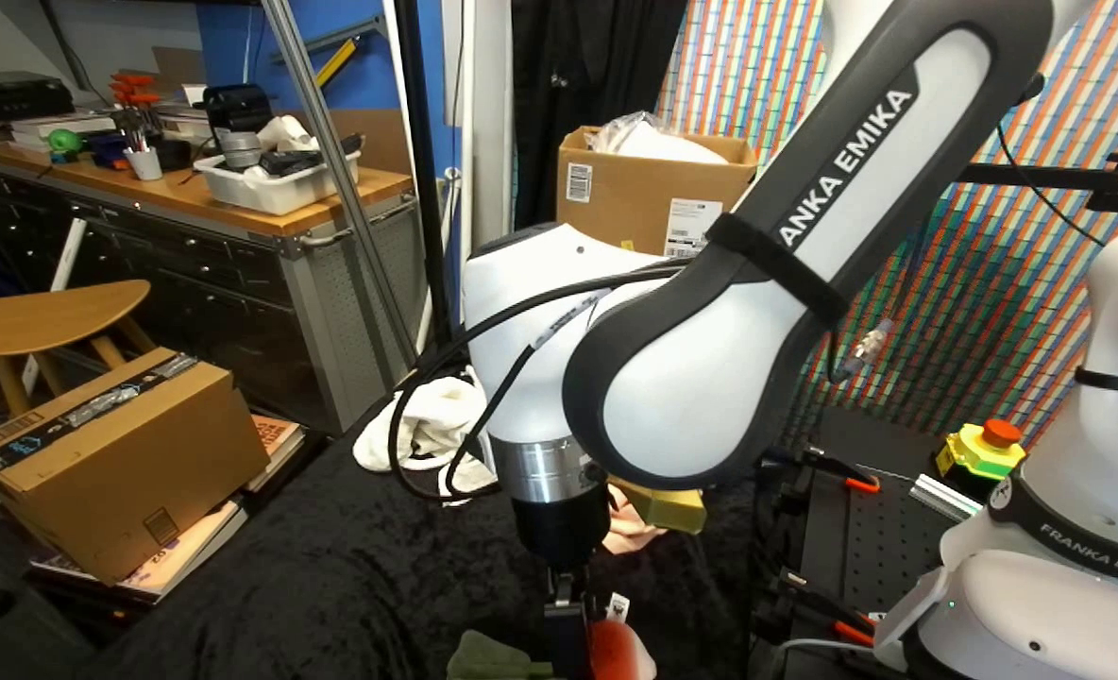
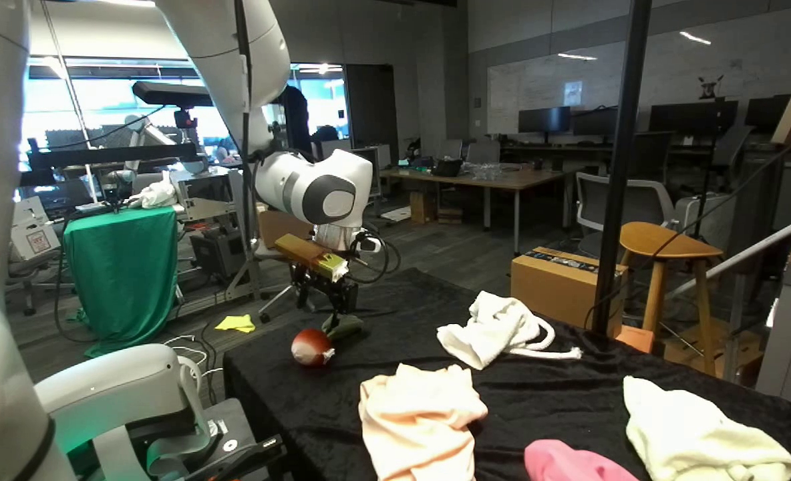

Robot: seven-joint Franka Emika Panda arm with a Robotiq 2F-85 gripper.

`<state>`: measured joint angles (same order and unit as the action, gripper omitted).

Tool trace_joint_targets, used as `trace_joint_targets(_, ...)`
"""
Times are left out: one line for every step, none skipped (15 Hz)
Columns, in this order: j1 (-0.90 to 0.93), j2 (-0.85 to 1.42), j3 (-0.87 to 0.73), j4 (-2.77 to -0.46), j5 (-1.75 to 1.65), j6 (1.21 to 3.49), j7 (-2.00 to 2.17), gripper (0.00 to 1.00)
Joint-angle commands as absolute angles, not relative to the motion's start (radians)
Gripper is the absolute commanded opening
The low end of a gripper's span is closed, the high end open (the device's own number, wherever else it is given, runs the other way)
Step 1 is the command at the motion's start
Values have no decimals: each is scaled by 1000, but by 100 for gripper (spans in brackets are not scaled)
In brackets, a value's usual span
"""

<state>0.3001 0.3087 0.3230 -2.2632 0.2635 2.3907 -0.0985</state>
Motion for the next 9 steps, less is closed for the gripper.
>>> trace_joint_targets(269,318,356,-2246,333,2387,-146,100)
trace_joint_targets(272,318,353,-2254,328,2402,-143,100)
trace_joint_targets(277,318,349,-2262,315,2412,-137,100)
trace_joint_targets(280,317,346,-2268,306,2417,-131,100)
trace_joint_targets(282,318,343,-2272,298,2420,-126,100)
trace_joint_targets(281,320,343,-2274,297,2418,-127,100)
trace_joint_targets(279,322,345,-2276,301,2415,-131,100)
trace_joint_targets(280,325,343,-2279,297,2419,-129,100)
trace_joint_targets(279,330,344,-2279,299,2420,-131,100)
